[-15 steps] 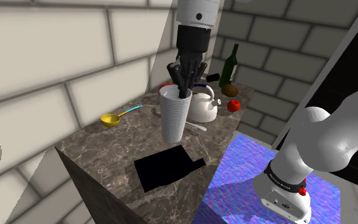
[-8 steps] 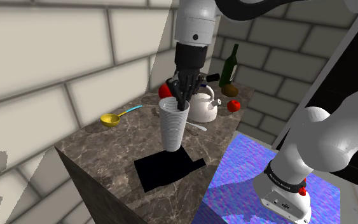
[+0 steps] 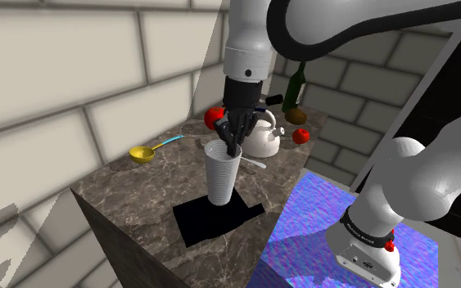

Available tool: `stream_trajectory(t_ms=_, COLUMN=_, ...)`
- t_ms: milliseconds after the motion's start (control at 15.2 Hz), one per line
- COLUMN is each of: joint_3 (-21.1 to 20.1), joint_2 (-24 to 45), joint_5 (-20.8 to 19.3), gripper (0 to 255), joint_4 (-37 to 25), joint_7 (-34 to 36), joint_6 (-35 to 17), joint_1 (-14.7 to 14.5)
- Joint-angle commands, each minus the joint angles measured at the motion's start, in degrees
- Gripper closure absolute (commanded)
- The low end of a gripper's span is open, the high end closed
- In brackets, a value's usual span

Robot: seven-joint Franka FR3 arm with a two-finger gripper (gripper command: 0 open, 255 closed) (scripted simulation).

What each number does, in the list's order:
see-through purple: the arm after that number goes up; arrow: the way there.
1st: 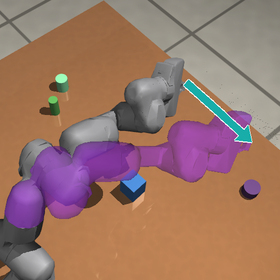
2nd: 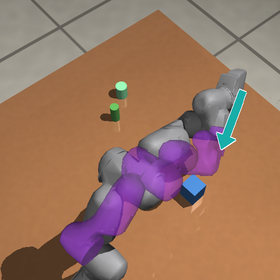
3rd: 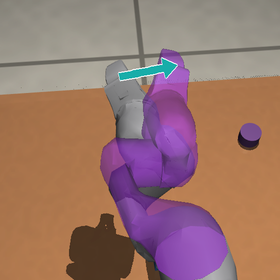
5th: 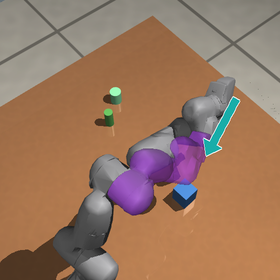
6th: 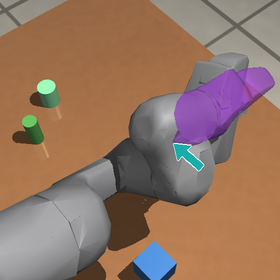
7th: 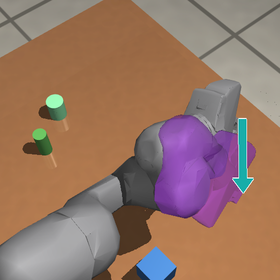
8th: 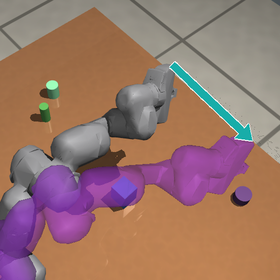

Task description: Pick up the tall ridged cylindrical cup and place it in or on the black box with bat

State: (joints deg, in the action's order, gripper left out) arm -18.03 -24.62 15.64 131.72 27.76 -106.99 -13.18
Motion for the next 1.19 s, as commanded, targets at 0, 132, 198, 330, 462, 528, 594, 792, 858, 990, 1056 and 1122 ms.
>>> stream_trajectory(t_ms=0, joint_3=-0.20, joint_2=0.18, joint_5=0.19, gripper=255, joint_4=1.56, joint_7=-0.24, joint_6=-1.77, joint_1=-0.07)
stream_trajectory(t_ms=132, joint_3=-0.30, joint_2=0.32, joint_5=0.27, gripper=255, joint_4=2.22, joint_7=-0.34, joint_6=-2.56, joint_1=-0.10)
stream_trajectory(t_ms=198, joint_3=-0.30, joint_2=0.33, joint_5=0.27, gripper=255, joint_4=2.21, joint_7=-0.34, joint_6=-2.56, joint_1=-0.09)
stream_trajectory(t_ms=330, joint_3=-0.30, joint_2=0.33, joint_5=0.27, gripper=255, joint_4=2.21, joint_7=-0.34, joint_6=-2.56, joint_1=-0.09)
stream_trajectory(t_ms=462, joint_3=-0.30, joint_2=0.33, joint_5=0.27, gripper=255, joint_4=2.21, joint_7=-0.34, joint_6=-2.56, joint_1=-0.09)
stream_trajectory(t_ms=528, joint_3=-0.30, joint_2=0.33, joint_5=0.27, gripper=255, joint_4=2.21, joint_7=-0.34, joint_6=-2.56, joint_1=-0.09)
stream_trajectory(t_ms=594, joint_3=-0.30, joint_2=0.33, joint_5=0.27, gripper=255, joint_4=2.21, joint_7=-0.34, joint_6=-2.56, joint_1=-0.09)
stream_trajectory(t_ms=792, joint_3=-0.30, joint_2=0.33, joint_5=0.27, gripper=0, joint_4=2.21, joint_7=-0.33, joint_6=-2.56, joint_1=-0.09)
stream_trajectory(t_ms=858, joint_3=-0.30, joint_2=0.33, joint_5=0.27, gripper=0, joint_4=2.21, joint_7=-0.33, joint_6=-2.56, joint_1=-0.09)
stream_trajectory(t_ms=990, joint_3=-0.30, joint_2=0.33, joint_5=0.27, gripper=0, joint_4=2.21, joint_7=-0.33, joint_6=-2.56, joint_1=-0.09)
stream_trajectory(t_ms=1056, joint_3=0.08, joint_2=0.00, joint_5=0.01, gripper=0, joint_4=0.59, joint_7=-0.28, joint_6=-0.59, joint_1=0.06)
stream_trajectory(t_ms=1122, joint_3=0.45, joint_2=-0.23, joint_5=-0.24, gripper=0, joint_4=-1.10, joint_7=-0.22, joint_6=1.36, joint_1=0.21)
